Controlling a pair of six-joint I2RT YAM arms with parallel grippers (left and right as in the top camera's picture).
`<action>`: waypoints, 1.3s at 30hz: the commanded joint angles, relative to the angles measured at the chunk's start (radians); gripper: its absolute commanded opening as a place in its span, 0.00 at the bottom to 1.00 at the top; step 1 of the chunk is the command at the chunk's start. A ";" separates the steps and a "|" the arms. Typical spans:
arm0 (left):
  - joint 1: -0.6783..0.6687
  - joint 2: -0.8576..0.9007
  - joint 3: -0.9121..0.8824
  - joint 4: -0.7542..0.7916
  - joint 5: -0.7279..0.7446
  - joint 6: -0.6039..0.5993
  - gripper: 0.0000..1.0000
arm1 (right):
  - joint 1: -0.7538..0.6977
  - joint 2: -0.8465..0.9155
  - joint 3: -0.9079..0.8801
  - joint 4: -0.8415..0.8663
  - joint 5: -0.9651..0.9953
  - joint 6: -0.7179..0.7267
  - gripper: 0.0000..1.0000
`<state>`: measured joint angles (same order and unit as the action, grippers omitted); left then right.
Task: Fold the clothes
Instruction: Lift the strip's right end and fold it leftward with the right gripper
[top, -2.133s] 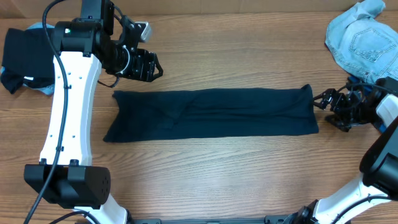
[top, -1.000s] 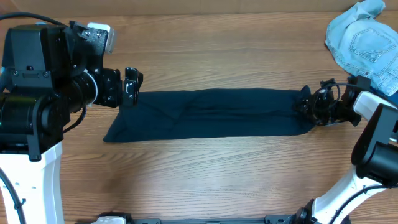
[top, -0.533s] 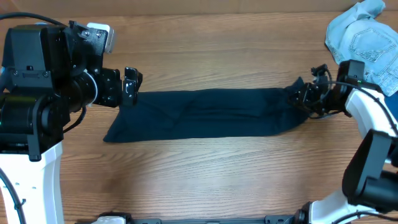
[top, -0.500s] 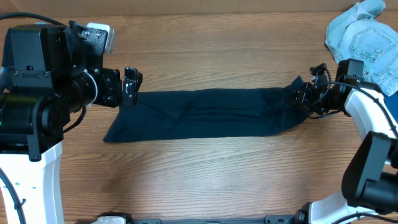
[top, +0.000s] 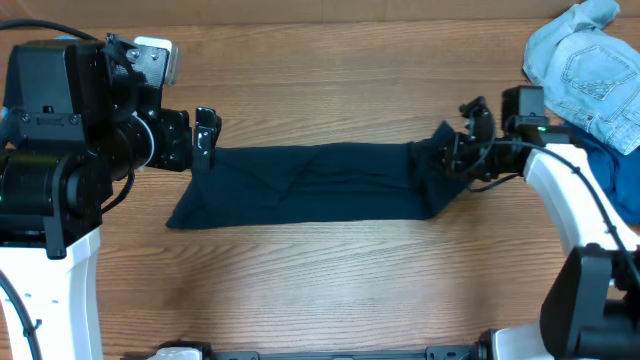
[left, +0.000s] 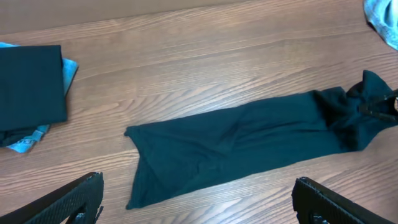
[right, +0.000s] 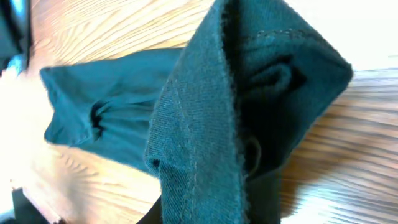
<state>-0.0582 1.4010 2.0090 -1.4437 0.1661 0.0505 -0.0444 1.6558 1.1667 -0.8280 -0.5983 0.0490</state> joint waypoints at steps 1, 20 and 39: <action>0.008 0.002 0.002 0.005 -0.042 -0.014 1.00 | 0.085 -0.047 0.020 0.012 -0.005 0.056 0.15; 0.007 0.001 0.003 0.025 -0.098 -0.055 1.00 | 0.515 -0.045 0.038 0.488 -0.004 0.372 0.17; 0.007 0.001 0.003 0.008 -0.098 -0.055 1.00 | 0.689 -0.036 0.038 0.773 0.039 0.443 0.18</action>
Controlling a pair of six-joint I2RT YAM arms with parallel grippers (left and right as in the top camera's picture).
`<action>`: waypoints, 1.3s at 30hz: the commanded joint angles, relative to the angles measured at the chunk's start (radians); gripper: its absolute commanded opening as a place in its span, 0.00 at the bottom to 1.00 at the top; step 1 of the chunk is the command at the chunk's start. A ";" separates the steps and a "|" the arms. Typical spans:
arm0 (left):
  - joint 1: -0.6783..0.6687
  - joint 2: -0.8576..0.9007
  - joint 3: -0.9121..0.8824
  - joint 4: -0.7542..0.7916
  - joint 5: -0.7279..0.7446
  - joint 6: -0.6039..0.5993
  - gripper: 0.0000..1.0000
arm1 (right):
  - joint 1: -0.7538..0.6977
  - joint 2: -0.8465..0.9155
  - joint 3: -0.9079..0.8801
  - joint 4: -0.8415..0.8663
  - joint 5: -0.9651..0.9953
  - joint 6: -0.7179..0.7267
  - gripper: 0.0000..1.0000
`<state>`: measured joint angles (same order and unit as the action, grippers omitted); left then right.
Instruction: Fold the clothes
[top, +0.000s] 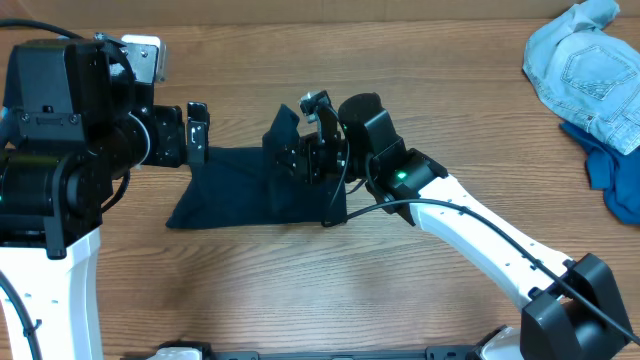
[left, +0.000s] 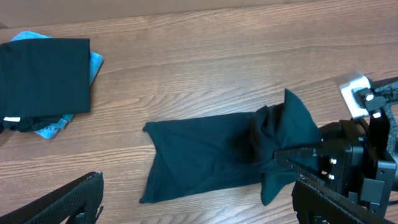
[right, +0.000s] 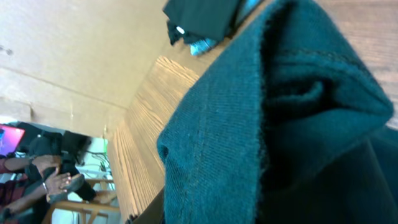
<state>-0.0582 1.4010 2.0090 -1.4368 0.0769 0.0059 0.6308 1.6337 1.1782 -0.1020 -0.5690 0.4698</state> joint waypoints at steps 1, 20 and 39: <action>0.007 0.001 0.003 0.001 -0.009 -0.010 1.00 | 0.020 -0.010 0.027 0.063 0.011 0.022 0.18; 0.008 -0.032 0.042 0.020 -0.036 -0.010 1.00 | 0.129 0.110 0.150 -0.115 0.159 0.005 0.18; 0.007 -0.032 0.042 -0.011 -0.035 -0.010 1.00 | 0.200 0.285 0.161 0.203 0.122 0.060 0.22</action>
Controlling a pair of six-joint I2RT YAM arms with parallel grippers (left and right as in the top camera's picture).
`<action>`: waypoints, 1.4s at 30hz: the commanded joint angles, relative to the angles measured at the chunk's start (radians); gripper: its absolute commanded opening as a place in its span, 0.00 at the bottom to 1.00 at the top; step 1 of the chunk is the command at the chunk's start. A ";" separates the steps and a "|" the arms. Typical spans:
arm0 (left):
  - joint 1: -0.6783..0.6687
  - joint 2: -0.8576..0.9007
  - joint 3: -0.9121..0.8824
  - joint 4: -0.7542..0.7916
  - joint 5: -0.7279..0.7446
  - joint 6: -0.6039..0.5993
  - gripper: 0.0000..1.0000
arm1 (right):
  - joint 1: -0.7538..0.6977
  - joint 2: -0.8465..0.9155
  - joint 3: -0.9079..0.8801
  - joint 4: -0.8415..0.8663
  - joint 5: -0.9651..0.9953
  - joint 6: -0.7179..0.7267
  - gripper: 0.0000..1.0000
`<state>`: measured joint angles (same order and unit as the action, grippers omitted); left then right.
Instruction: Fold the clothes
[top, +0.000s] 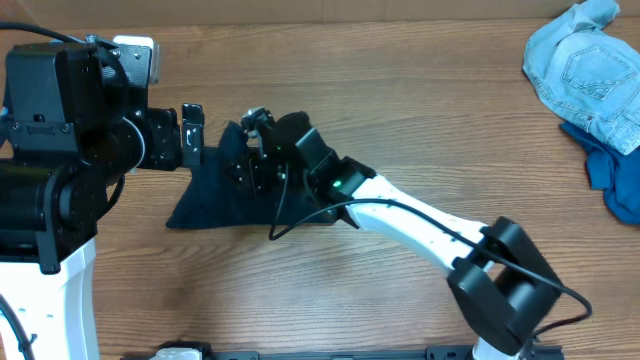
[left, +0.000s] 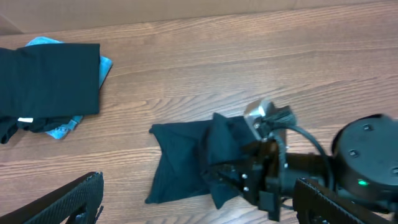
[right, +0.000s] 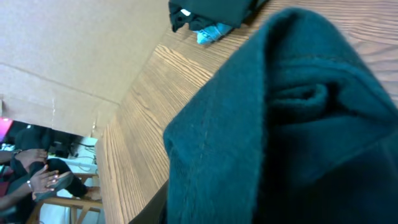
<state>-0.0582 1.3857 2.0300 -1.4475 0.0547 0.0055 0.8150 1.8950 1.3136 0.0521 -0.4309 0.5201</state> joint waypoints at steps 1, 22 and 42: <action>0.007 -0.017 0.021 -0.002 -0.013 -0.009 1.00 | 0.018 0.032 0.025 0.061 -0.015 0.018 0.22; 0.007 -0.017 0.021 -0.016 -0.010 -0.010 1.00 | 0.022 0.064 0.029 0.091 -0.065 0.034 0.76; 0.007 -0.017 0.021 -0.021 -0.010 -0.014 1.00 | -0.067 0.176 0.029 -0.248 0.001 0.002 0.15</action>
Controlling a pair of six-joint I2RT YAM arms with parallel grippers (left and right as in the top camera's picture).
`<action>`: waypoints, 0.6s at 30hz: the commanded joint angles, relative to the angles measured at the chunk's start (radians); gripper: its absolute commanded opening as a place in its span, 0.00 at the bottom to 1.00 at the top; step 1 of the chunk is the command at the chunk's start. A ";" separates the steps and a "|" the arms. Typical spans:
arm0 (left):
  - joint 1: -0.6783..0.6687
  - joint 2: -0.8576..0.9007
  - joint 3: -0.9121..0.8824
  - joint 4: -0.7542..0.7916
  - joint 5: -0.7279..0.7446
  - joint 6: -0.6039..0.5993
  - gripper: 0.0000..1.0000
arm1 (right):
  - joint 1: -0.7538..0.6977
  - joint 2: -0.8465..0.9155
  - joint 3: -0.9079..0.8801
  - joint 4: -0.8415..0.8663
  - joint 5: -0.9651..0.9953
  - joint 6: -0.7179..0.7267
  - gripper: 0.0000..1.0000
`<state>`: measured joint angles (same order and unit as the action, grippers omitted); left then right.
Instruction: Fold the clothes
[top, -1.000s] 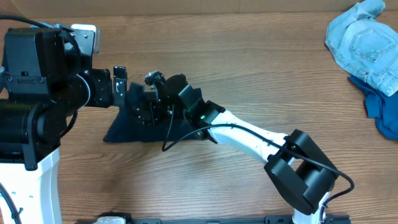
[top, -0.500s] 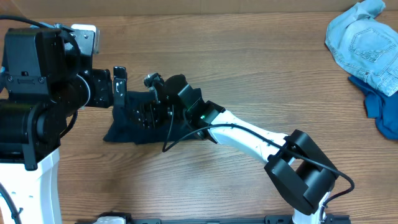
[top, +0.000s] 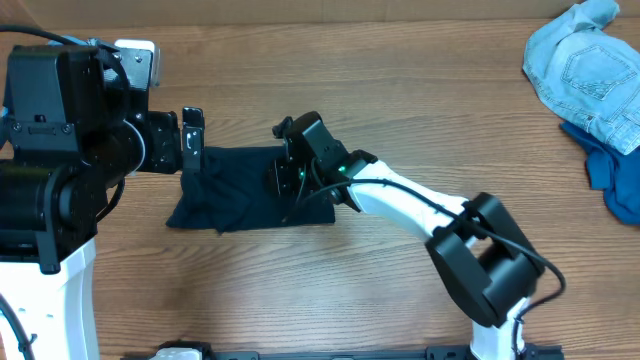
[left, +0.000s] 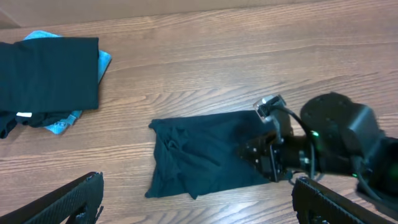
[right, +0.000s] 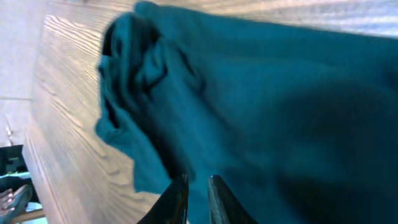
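Observation:
A dark navy garment (top: 235, 190) lies on the wooden table, doubled over into a short rectangle with a rumpled left end (left: 180, 149). My right gripper (top: 283, 178) rests low over the garment's right part. In the right wrist view its fingertips (right: 197, 190) stand slightly apart above the flat cloth (right: 261, 93), with nothing between them. My left gripper (top: 191, 140) hovers at the garment's far left edge. Its fingers (left: 68, 199) are spread wide, with nothing between them.
A folded dark garment on a light blue one (left: 50, 68) sits to the far left, seen only in the left wrist view. Light blue jeans (top: 585, 60) and a blue cloth (top: 618, 185) lie at the far right of the table (top: 400, 290).
The right gripper let go of the garment's end, which now lies flat on the left half. The gripper has shifted a little to the right; the left arm stays put.
The garment lay stretched out long, its right end pinched in the right gripper. That end was then above the garment's middle, then above its left part. Now it is laid down, the garment is half as long, and the gripper is open.

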<state>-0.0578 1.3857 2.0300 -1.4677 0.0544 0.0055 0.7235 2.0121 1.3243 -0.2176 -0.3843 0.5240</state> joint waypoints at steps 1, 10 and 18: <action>0.007 -0.017 0.021 -0.002 -0.010 -0.014 1.00 | 0.029 0.067 0.019 0.029 -0.054 0.000 0.15; 0.007 -0.017 0.021 -0.005 -0.010 -0.014 1.00 | 0.099 0.077 0.019 0.064 -0.116 -0.016 0.15; 0.007 -0.017 0.021 -0.004 -0.010 -0.013 1.00 | 0.139 0.077 0.019 0.147 -0.224 -0.087 0.15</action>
<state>-0.0578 1.3857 2.0300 -1.4742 0.0544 0.0051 0.8600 2.0979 1.3243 -0.0799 -0.5392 0.4770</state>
